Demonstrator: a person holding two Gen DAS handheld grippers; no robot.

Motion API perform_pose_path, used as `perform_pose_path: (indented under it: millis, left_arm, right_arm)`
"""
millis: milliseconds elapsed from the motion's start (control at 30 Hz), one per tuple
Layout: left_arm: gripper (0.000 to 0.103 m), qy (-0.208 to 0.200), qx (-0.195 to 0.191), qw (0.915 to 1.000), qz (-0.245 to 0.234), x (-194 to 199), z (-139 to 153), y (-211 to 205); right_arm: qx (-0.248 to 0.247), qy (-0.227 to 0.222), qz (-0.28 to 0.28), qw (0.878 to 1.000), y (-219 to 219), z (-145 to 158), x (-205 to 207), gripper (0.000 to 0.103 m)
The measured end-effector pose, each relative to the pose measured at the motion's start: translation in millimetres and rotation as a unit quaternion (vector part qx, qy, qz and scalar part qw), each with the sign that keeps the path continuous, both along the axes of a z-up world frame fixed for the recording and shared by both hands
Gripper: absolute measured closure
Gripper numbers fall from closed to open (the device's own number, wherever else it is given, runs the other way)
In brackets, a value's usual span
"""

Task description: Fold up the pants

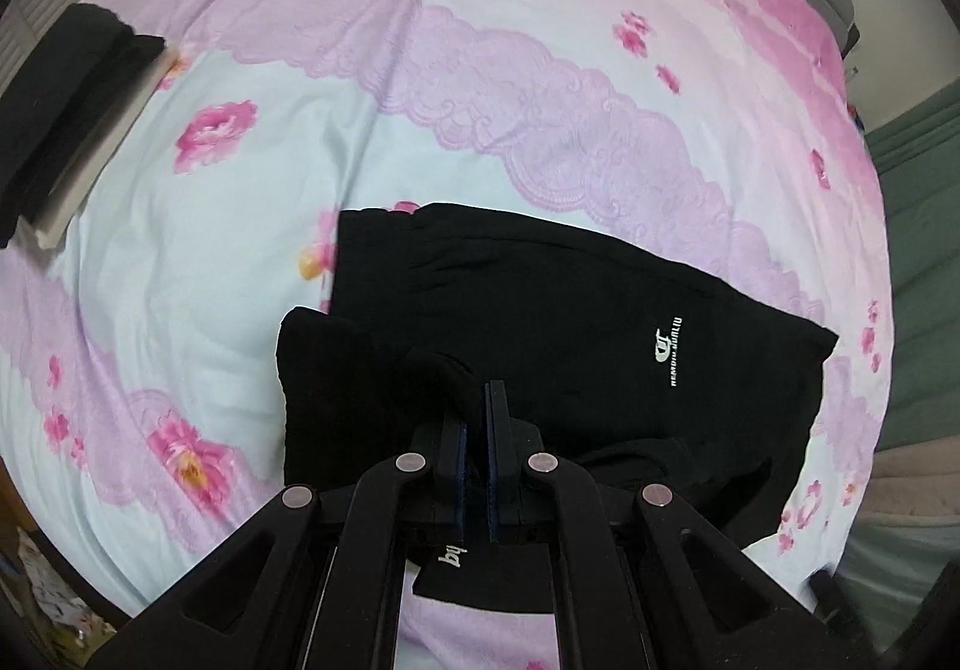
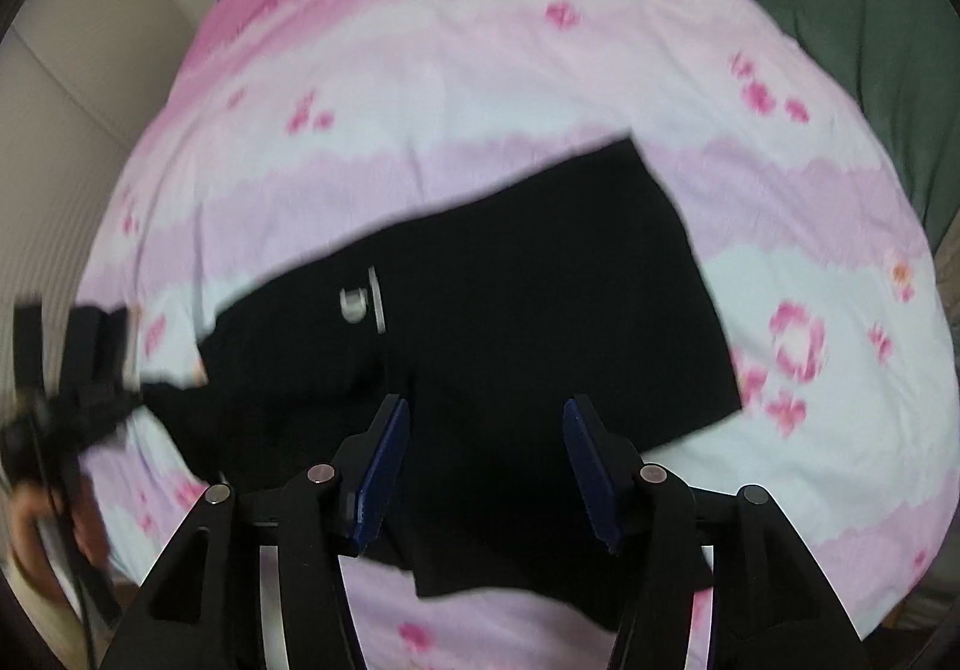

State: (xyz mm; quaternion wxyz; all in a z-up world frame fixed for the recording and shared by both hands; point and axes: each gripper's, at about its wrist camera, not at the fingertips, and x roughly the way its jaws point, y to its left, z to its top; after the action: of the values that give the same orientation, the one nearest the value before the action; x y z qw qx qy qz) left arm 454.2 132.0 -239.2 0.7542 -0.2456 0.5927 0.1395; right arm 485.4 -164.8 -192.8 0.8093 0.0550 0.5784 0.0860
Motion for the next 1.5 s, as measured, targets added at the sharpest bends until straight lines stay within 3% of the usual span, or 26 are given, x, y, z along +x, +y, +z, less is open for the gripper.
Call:
perform_pose_path:
  millis: [200, 367, 533, 567, 600, 633, 700, 900, 1000, 1133, 1300, 1500]
  left_arm:
    - [0.096, 0.015, 0.007, 0.9997, -0.016, 9, -10, -2]
    - [0.096, 0.018, 0.01, 0.9993, -0.032, 9, -12, -4]
    - [0.096, 0.017, 0.01, 0.9988, -0.044, 4, -12, -1]
    - [0.096, 0.018, 0.009, 0.9988, -0.046, 3, -12, 0]
    - [0.096, 0.018, 0.009, 0.9986, -0.048, 1, -11, 1]
    - [0.096, 0.017, 0.01, 0.9986, -0.05, -1, -10, 2]
    - [0.096, 0.015, 0.008, 0.9984, -0.054, -5, -8, 2]
    - [0.096, 0.008, -0.004, 0.9985, -0.054, -13, 6, 0]
    - [0.096, 0.003, -0.013, 0.9987, -0.05, -9, 14, -7]
    - [0.096, -0.006, -0.035, 0.9986, -0.039, 7, 23, -8]
    - [0.096, 0.005, -0.007, 0.9995, -0.031, 48, 15, 6]
    - [0.096, 0.072, -0.001, 0.9965, -0.043, 97, -33, 18]
  right_arm:
    - [0.028, 0.099, 0.025, 0.994, 26, -68, -40, 0.044]
    - [0.004, 0.153, 0.046, 0.987, 51, -120, -57, 0.044]
    - [-0.021, 0.153, 0.03, 0.988, 50, -142, -55, 0.046]
    - [-0.03, 0.157, 0.03, 0.987, 49, -146, -54, 0.063]
    - [-0.035, 0.157, 0.031, 0.987, 48, -146, -53, 0.092]
    - [-0.046, 0.155, 0.028, 0.986, 43, -143, -54, 0.097]
    - [-0.042, 0.139, 0.014, 0.989, 30, -127, -59, 0.097]
    - [-0.078, 0.012, -0.045, 0.996, -25, -28, -64, 0.098]
    - [-0.105, -0.055, -0.075, 0.99, -47, 14, -42, 0.098]
    - [-0.122, -0.112, -0.083, 0.983, -52, 41, 11, 0.099]
    - [-0.13, -0.142, -0.06, 0.979, -43, 48, 78, 0.099]
    - [-0.152, -0.088, -0.032, 0.984, -26, -3, 140, 0.099]
